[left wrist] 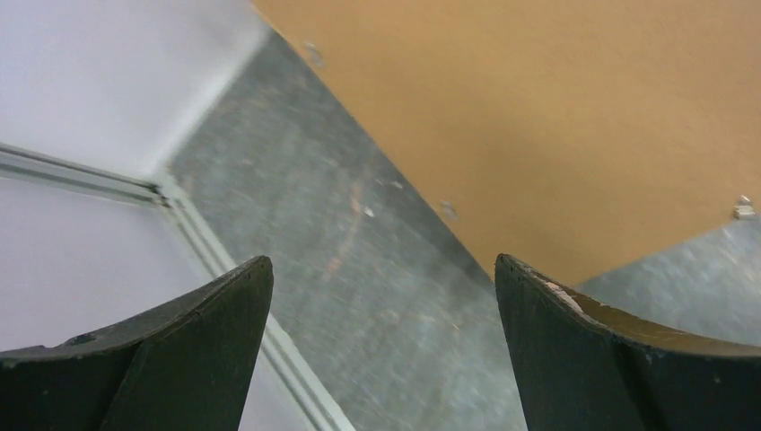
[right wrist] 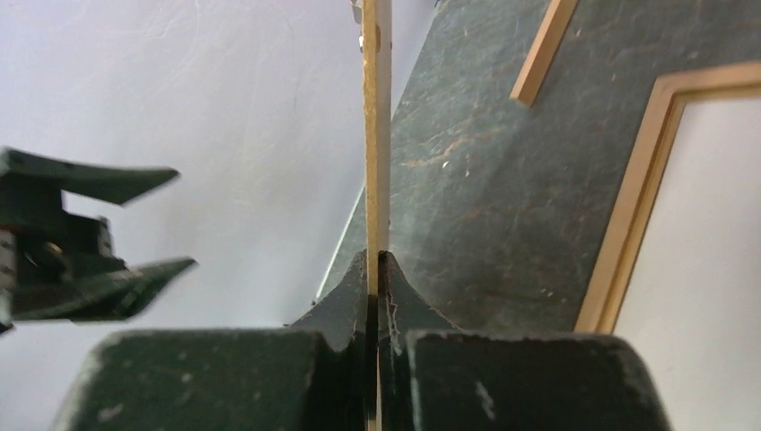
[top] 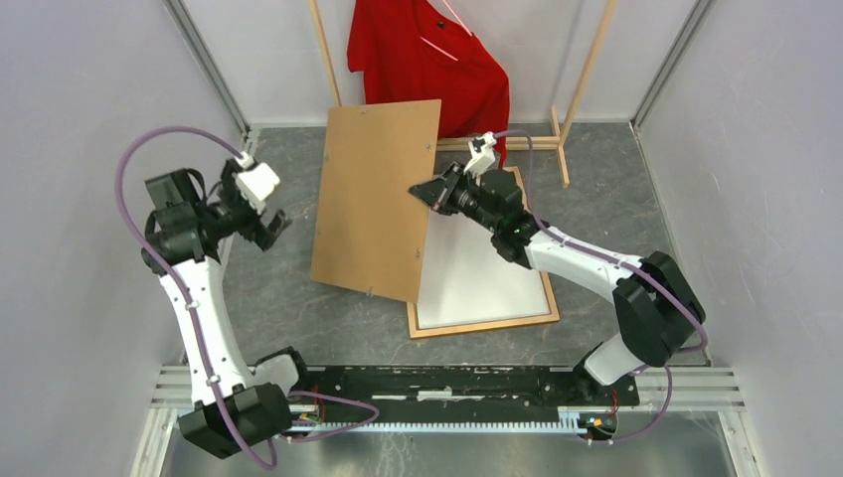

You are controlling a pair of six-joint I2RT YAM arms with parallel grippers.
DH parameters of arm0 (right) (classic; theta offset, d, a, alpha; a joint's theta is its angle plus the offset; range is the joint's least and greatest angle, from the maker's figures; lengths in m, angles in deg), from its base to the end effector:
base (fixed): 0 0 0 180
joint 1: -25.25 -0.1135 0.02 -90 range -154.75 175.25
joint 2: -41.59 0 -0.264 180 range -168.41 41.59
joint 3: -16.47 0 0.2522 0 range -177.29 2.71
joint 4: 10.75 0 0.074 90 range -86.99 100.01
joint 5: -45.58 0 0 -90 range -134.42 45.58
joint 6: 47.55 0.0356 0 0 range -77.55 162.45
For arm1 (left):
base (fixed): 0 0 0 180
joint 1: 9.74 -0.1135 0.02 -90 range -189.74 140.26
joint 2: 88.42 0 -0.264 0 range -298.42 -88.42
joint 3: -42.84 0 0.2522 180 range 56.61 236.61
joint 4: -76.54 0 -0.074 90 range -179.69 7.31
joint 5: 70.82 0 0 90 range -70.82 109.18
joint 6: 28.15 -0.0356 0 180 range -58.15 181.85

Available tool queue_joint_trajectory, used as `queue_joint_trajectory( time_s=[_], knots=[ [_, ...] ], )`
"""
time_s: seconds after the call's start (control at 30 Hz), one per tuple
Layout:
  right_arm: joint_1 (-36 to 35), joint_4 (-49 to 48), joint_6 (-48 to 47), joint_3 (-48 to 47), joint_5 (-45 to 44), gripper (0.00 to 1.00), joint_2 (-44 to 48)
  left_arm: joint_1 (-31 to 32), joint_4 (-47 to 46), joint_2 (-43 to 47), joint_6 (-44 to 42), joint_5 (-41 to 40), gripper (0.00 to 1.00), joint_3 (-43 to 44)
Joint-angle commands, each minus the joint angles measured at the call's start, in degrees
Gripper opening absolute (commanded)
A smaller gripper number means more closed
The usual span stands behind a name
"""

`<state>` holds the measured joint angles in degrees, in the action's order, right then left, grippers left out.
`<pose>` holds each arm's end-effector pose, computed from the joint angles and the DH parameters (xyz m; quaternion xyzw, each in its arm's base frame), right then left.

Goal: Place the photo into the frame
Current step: Turn over the photo frame item at the center of the board.

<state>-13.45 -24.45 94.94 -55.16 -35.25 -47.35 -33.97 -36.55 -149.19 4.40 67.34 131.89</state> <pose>0.2812 0.2325 0.2955 0.0329 0.7280 0.5282 0.4358 0.1837 0.0536 0.4023 0.4047 0.7379 -0.0194 0.5398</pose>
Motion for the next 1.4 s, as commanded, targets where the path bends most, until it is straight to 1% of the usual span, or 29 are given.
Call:
queue_joint_trajectory(
  time_s=[0.0, 0.13, 0.27, 0.33, 0.4, 0.47, 0.57, 0.63, 0.77, 0.9, 1.07, 1.2, 1.37],
  knots=[
    [-3.6, -11.9, 10.4, 1.3, -8.2, 0.00, 4.6, 0.2, 13.1, 5.6, -17.2, -1.3, 0.99, -8.0],
    [-4.8, -10.6, 15.2, 3.6, -13.9, 0.00, 5.0, 0.2, 17.4, 11.4, -25.5, -5.3, 0.99, -16.9],
    [-7.1, -11.1, 18.5, 4.4, -19.5, 0.00, 4.8, 0.3, 18.2, 16.4, -27.1, -5.2, 1.00, -22.2],
    [-8.6, -10.6, 18.9, 3.6, -22.4, 0.00, 4.3, 0.4, 19.1, 16.1, -24.9, -3.0, 1.00, -22.1],
    [-9.7, -9.2, 19.2, 2.5, -24.7, 0.00, 3.7, 0.4, 22.7, 14.1, -25.1, -0.1, 1.00, -20.5],
    [-10.6, -8.1, 19.7, 1.5, -26.4, 0.00, 3.1, 0.5, 26.9, 12.2, -28.0, 1.3, 1.00, -19.5],
    [-11.4, -6.9, 21.2, 0.7, -28.0, 0.00, 2.5, 0.6, 28.2, 12.1, -30.1, 2.0, 1.00, -20.2],
    [-11.9, -7.0, 21.8, 0.7, -28.6, 0.00, 2.5, 0.8, 27.5, 12.9, -30.7, 2.0, 1.00, -21.5],
    [-13.0, -7.6, 23.0, 1.5, -29.7, 0.00, 2.5, 1.2, 23.9, 13.2, -28.0, 2.6, 1.00, -22.8],
    [-13.5, -9.3, 25.0, 3.1, -30.0, 0.00, 2.5, 2.9, 23.2, 12.5, -29.3, 2.8, 1.00, -23.6],
    [-13.9, -9.9, 25.7, 3.0, -30.2, 0.00, 2.0, 6.6, 17.4, 13.2, -26.3, -0.6, 1.00, -25.7],
    [-14.4, -9.9, 25.2, 2.4, -28.6, 0.00, 1.5, 8.4, 9.9, 14.5, -20.7, -3.0, 0.99, -26.8],
    [-14.8, -10.4, 23.9, 4.6, -26.4, 0.00, 2.5, 8.8, 9.0, 12.3, -20.2, -4.2, 0.96, -25.5]
  ],
)
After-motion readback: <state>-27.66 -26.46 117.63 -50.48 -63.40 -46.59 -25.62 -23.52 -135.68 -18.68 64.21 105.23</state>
